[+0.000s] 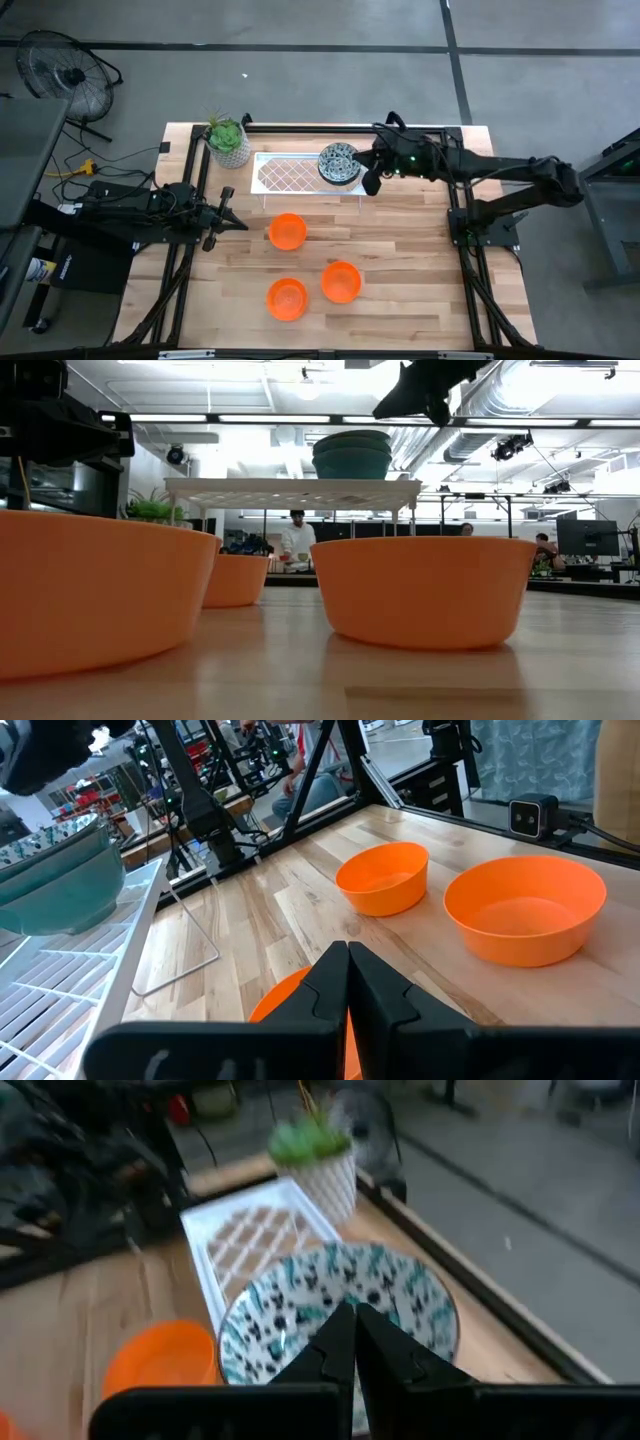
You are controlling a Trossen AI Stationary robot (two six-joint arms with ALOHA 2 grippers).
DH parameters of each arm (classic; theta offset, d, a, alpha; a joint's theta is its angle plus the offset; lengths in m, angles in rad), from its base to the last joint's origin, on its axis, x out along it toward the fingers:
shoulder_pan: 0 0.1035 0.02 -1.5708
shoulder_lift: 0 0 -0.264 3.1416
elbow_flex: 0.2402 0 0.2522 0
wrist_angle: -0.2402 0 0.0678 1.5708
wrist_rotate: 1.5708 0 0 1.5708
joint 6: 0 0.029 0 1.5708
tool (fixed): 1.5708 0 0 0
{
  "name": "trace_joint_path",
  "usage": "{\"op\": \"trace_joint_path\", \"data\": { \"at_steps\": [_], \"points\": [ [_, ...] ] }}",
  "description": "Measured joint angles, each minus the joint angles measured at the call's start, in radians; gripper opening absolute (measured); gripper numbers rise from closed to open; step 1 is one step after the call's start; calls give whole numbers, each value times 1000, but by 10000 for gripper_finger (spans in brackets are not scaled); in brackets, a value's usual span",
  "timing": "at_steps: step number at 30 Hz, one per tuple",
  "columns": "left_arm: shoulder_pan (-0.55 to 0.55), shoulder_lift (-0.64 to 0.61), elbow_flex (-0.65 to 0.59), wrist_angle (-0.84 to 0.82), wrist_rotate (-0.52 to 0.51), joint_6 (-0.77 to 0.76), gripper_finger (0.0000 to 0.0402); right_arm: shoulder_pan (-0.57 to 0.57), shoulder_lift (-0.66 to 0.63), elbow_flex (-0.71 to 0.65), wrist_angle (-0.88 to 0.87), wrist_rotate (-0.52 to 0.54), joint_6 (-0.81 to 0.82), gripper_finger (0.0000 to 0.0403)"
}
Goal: Pick & Place Mini bowls
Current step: Stack the white patterned bowl on the white patterned bowl on the shelf
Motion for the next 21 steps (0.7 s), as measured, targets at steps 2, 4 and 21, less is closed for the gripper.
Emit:
{"op": "trace_joint_path", "data": {
  "at_steps": [2,4,21],
  "points": [
    [0,0,0,0,0,0,0,0,-7,-58,100,-12,-28,0],
    [0,0,0,0,0,0,0,-3,-7,-107,176,-26,-48,0],
    [0,0,0,0,0,0,0,-42,-7,-275,412,-34,-51,0]
  ]
}}
